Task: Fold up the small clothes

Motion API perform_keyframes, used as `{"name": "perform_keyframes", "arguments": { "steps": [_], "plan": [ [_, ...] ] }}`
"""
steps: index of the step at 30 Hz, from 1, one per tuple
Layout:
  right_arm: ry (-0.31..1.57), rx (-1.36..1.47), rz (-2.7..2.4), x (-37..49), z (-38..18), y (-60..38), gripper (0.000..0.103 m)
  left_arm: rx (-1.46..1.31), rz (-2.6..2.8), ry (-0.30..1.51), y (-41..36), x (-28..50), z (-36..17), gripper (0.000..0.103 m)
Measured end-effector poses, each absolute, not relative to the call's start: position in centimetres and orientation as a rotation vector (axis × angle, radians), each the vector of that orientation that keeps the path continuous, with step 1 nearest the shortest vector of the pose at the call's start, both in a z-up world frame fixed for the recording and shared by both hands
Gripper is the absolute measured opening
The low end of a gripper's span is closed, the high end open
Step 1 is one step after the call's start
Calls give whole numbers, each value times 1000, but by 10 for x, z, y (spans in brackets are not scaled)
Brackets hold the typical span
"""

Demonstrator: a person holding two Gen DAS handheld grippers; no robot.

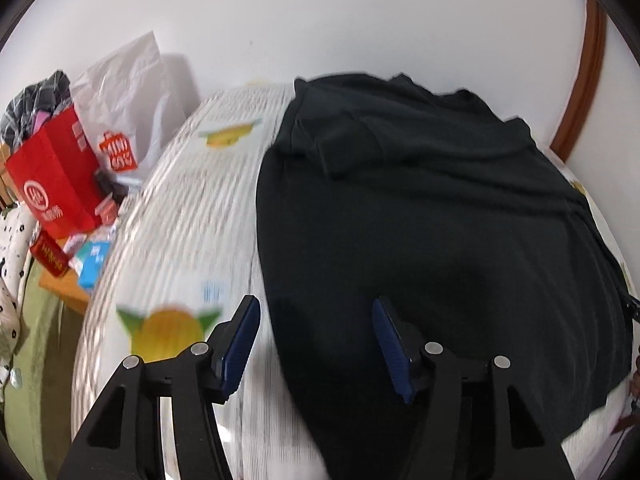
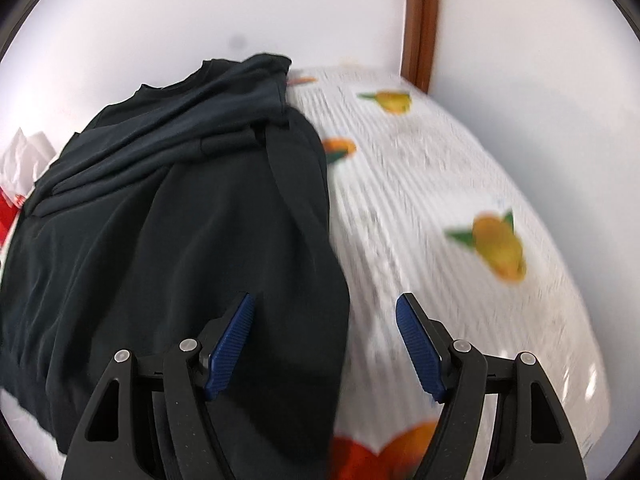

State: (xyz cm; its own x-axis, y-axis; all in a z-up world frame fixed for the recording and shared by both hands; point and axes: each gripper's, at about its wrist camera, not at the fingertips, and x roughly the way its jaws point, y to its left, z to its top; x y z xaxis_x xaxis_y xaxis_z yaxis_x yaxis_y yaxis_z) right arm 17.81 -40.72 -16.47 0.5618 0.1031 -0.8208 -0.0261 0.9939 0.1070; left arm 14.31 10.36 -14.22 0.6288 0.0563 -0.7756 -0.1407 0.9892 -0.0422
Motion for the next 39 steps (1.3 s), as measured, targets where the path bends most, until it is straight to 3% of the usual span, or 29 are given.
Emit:
{"name": "perform_keyframes", "arguments": {
  "steps": [6, 11, 13, 15, 16, 17, 18, 29, 39],
  "plan": [
    [945, 126, 129, 150, -165, -405, 73, -108, 65, 921, 95, 104, -161, 58],
    [918, 43, 90, 139, -166, -380, 71, -119, 67, 896, 82, 82, -165, 67],
    [927, 67, 84, 142, -165, -377, 65, -70, 81, 886, 71, 80, -167, 66],
    [923, 78, 91, 144, -164, -373, 45, -75, 96, 877, 70, 80, -167, 65],
    [913, 56, 112, 143, -163, -369, 36, -83, 107, 875, 71, 80, -167, 52],
    [907, 39, 134, 143, -162, -366, 10, -81, 114, 868, 72, 79, -164, 17],
    [899, 23, 138, 141, -161, -364, 9, -89, 97, 870, 73, 77, -163, 9],
    [898, 159, 194, 117, -149, -404, 7, -166, 45, 875, 93, 50, -151, 8],
    [763, 121, 244, 69, -84, -410, 7, -199, -41, 718, 102, 11, -86, 8]
  ]
}}
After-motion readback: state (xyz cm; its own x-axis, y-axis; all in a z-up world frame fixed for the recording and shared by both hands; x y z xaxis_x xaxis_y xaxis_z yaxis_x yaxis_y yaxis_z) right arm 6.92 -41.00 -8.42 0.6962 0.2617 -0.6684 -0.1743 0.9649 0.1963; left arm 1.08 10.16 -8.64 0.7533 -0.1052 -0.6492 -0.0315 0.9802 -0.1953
